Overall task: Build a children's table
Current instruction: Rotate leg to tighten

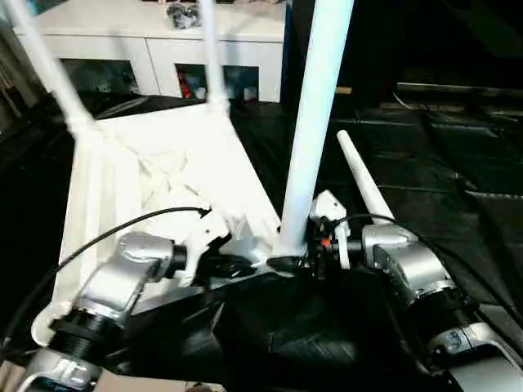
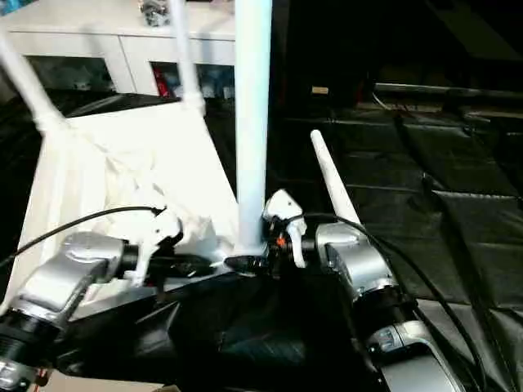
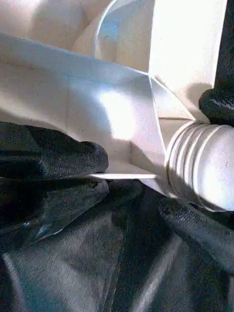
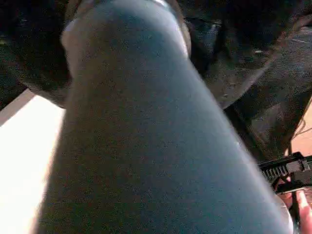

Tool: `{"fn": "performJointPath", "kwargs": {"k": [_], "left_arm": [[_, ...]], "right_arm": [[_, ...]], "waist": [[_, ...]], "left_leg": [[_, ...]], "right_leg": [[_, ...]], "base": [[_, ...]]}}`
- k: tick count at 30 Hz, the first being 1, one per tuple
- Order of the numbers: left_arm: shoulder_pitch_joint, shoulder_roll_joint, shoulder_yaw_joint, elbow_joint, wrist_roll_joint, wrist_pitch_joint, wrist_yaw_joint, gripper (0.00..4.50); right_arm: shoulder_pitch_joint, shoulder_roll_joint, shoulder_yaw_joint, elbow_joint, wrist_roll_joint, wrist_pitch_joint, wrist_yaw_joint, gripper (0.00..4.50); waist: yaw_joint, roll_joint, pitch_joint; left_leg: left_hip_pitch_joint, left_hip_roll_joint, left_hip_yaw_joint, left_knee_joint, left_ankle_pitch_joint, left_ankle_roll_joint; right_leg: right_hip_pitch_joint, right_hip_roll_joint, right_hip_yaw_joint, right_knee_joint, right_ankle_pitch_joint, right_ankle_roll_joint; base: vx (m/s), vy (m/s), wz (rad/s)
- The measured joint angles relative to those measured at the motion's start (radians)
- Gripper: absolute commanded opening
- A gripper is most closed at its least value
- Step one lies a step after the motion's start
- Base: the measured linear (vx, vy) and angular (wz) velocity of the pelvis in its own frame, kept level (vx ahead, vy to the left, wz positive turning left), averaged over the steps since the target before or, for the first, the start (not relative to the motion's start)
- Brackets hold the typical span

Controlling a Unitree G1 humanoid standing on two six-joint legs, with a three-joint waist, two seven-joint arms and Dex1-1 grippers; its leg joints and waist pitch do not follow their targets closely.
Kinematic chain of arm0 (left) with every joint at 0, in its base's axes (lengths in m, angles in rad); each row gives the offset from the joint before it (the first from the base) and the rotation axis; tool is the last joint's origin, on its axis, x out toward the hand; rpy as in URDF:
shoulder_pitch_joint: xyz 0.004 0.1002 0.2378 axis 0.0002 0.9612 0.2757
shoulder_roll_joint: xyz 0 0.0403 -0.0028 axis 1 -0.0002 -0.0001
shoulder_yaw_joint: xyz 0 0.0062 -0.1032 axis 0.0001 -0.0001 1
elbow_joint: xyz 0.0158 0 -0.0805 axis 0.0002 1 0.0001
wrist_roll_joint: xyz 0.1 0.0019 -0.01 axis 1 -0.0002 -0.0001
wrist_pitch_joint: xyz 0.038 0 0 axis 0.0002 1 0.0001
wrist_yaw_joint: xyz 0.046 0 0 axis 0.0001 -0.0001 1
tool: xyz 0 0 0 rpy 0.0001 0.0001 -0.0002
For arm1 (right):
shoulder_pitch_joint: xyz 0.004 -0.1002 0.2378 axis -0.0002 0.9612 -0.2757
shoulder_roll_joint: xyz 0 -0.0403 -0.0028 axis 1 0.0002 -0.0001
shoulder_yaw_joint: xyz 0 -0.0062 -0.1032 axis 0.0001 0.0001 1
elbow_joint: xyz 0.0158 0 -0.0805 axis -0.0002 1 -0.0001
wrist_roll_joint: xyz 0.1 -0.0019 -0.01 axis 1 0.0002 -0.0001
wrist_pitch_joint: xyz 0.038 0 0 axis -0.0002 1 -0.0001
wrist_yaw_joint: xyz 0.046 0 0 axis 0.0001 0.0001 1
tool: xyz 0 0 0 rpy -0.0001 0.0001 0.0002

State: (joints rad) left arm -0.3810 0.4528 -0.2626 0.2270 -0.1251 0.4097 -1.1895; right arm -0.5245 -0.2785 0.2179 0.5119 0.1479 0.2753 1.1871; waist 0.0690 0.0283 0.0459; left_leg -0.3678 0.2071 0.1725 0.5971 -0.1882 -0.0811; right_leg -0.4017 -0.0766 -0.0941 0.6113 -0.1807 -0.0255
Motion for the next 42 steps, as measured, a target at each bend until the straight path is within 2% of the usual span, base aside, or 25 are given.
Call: {"fn": "performJointPath", "kwargs": {"k": [4, 6, 15, 18, 21, 24, 27, 30, 31, 32, 35, 36, 42], "left_arm": [[0.0, 0.012, -0.004, 0.0, -0.006, -0.003, -0.031, 0.0], [0.0, 0.015, -0.009, 0.0, -0.009, -0.005, -0.035, 0.0], [0.0, -0.001, -0.011, 0.002, -0.004, -0.01, -0.012, 0.0], [-0.014, -0.055, 0.008, 0.034, 0.022, -0.01, 0.092, 0.0], [-0.033, -0.116, 0.027, 0.066, 0.046, 0.005, 0.198, 0.0], [-0.066, -0.177, 0.032, 0.096, 0.062, 0.041, 0.307, 0.0], [-0.101, -0.27, 0.069, 0.131, 0.082, 0.095, 0.453, 0.0], [-0.114, -0.328, 0.081, 0.136, 0.085, 0.128, 0.543, 0.0], [-0.115, -0.335, 0.083, 0.137, 0.085, 0.132, 0.554, 0.0], [-0.116, -0.339, 0.083, 0.136, 0.085, 0.134, 0.56, 0.0], [-0.119, -0.342, 0.083, 0.133, 0.087, 0.134, 0.575, 0.0], [-0.119, -0.342, 0.083, 0.131, 0.088, 0.134, 0.575, 0.0], [-0.121, -0.347, 0.082, 0.13, 0.092, 0.134, 0.591, 0.0]], "right_arm": [[0.015, -0.006, 0.0, -0.03, 0.013, 0.029, 0.018, 3.52], [0.017, -0.008, 0.005, -0.033, 0.016, 0.034, 0.023, 3.22], [0.036, 0.004, 0.0, -0.053, 0.015, 0.046, -0.011, 2.8], [0.032, 0.049, -0.046, -0.014, -0.004, 0.027, -0.153, 2.78], [0.003, 0.105, -0.088, 0.051, -0.023, 0.008, -0.316, 2.77], [-0.032, 0.155, -0.131, 0.111, -0.037, -0.007, -0.473, 2.76], [-0.1, 0.229, -0.19, 0.212, -0.048, -0.026, -0.687, 2.76], [-0.139, 0.252, -0.218, 0.272, -0.049, -0.05, -0.787, 2.76], [-0.146, 0.258, -0.229, 0.284, -0.045, -0.054, -0.797, 3.32], [-0.15, 0.259, -0.235, 0.291, -0.045, -0.058, -0.799, 3.46], [-0.156, 0.263, -0.235, 0.299, -0.046, -0.064, -0.798, 3.52], [-0.156, 0.264, -0.235, 0.301, -0.049, -0.073, -0.798, 3.83], [-0.151, 0.267, -0.221, 0.32, -0.079, -0.137, -0.817, 3.83]], "waist": [[0.007, 0.0, 0.0], [0.012, 0.0, 0.0], [0.019, 0.0, 0.0], [0.011, -0.001, -0.001], [-0.009, -0.002, -0.001], [-0.022, -0.001, -0.001], [-0.036, -0.001, -0.001], [-0.041, 0.0, -0.001], [-0.041, 0.0, -0.002], [-0.04, 0.001, -0.002], [-0.04, 0.0, -0.002], [-0.04, 0.0, -0.002], [-0.039, 0.001, -0.002]], "left_leg": [[0.0, 0.0, 0.0, 0.0, 0.0, 0.0], [0.0, 0.0, 0.0, 0.0, 0.0, 0.0], [0.0, 0.0, 0.0, 0.0, 0.0, 0.0], [0.002, 0.0, 0.0, 0.0, 0.0, 0.0], [0.004, 0.0, 0.0, 0.0, 0.0, 0.0], [0.005, 0.0, 0.0, 0.0, 0.0, 0.0], [0.006, -0.001, 0.0, 0.0, 0.0, 0.0], [0.003, -0.001, 0.0, 0.0, 0.0, 0.0], [0.002, -0.001, -0.001, -0.001, 0.0, 0.0], [0.002, -0.001, -0.001, -0.001, 0.0, 0.0], [0.002, -0.001, -0.001, -0.002, 0.0, 0.0], [0.001, -0.001, -0.001, -0.002, 0.0, 0.0], [0.002, -0.001, 0.0, -0.002, 0.0, 0.0]], "right_leg": [[0.001, 0.0, 0.0, 0.0, 0.0, 0.0], [0.0, 0.0, 0.0, 0.0, 0.0, 0.0], [0.001, 0.0, 0.0, 0.0, -0.001, 0.001], [0.003, 0.0, 0.0, 0.0, -0.001, 0.001], [0.004, 0.0, 0.001, 0.0, -0.003, 0.005], [0.004, 0.0, 0.0, 0.0, -0.003, 0.006], [0.004, 0.0, 0.0, 0.0, -0.002, 0.006], [0.003, 0.0, 0.001, 0.0, -0.002, 0.006], [0.003, 0.0, 0.0, 0.0, -0.002, 0.006], [0.003, 0.0, 0.0, 0.0, -0.002, 0.006], [0.002, 0.0, 0.0, 0.0, -0.001, 0.003], [0.002, 0.0, 0.0, 0.0, -0.002, 0.003], [0.0, 0.0, 0.0, -0.001, -0.001, 0.002]], "base": [[0.0, 0.0, 0.0], [0.0, 0.0, 0.0], [0.0, 0.0, 0.0], [0.0, 0.0, 0.0], [0.0, 0.0, 0.0], [0.0, 0.0, 0.0], [0.0, 0.0, 0.0], [0.0, 0.0, 0.0], [0.0, 0.0, 0.0], [0.0, 0.0, 0.0], [0.0, 0.0, 0.0], [0.0, 0.0, 0.0], [0.0, 0.0, 0.0]]}}
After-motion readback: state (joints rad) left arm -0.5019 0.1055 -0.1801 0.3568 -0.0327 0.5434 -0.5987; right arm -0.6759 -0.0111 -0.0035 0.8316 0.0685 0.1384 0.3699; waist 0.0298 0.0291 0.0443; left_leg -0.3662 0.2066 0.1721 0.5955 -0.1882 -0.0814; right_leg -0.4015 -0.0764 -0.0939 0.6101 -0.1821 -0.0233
